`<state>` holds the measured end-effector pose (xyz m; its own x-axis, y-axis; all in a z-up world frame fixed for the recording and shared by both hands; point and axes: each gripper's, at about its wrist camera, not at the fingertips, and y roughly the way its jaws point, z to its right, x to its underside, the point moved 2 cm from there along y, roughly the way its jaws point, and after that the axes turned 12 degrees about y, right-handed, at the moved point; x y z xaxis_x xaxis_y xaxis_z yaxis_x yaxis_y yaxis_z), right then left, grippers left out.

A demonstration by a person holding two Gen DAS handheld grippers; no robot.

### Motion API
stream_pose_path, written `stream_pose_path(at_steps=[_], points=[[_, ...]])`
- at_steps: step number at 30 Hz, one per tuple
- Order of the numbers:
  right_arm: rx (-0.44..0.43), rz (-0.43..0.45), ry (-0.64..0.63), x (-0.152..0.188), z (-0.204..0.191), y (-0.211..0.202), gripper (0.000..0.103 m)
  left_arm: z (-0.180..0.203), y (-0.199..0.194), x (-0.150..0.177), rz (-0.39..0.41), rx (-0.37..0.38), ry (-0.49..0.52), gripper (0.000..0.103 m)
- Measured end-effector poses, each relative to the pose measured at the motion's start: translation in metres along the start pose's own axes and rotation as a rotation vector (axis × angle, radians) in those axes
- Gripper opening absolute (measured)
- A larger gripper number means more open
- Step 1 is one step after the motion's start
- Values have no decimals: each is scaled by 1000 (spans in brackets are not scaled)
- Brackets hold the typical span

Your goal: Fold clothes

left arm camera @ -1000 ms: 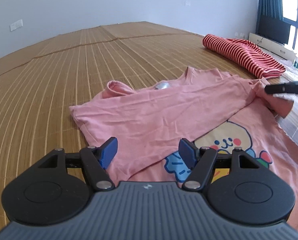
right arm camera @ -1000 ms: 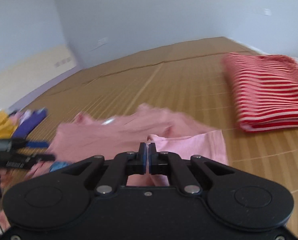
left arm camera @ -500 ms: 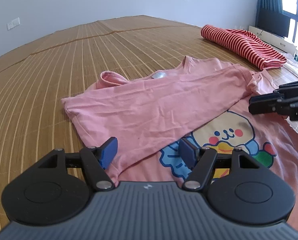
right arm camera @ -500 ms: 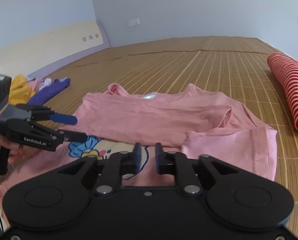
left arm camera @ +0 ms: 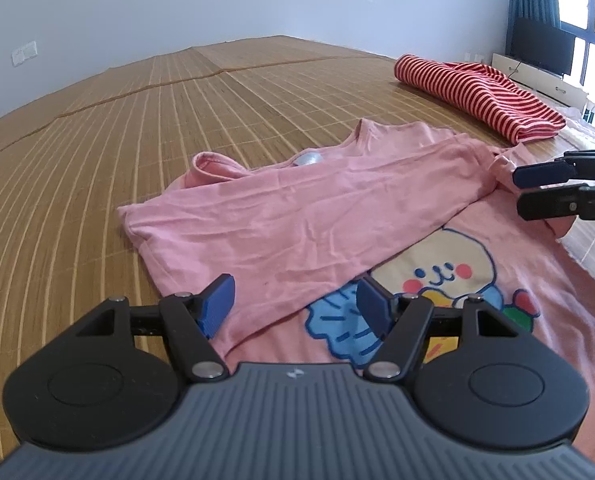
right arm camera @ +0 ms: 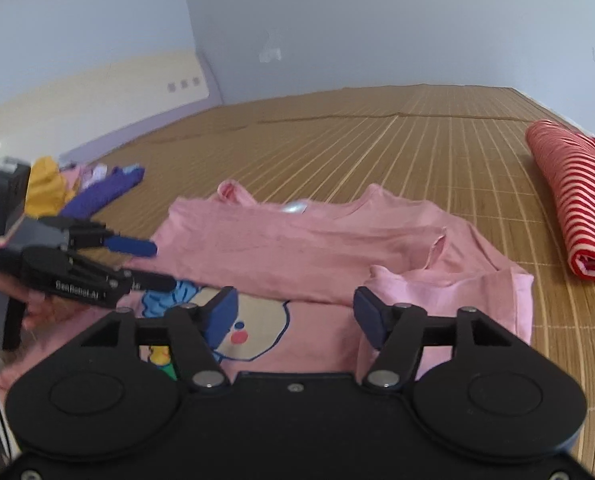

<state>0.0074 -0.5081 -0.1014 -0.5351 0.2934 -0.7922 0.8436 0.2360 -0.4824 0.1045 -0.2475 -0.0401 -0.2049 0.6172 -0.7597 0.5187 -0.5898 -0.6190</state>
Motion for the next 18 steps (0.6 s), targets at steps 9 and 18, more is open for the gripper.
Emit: stream_pose_path(at_steps=[9,18], points=[[58,13,-14,-2,15,-27,82,25,2,-6,8,41,-18,73],[105,1,46,0,34,-48,82,50,-4,-15,35,14,-108,76]])
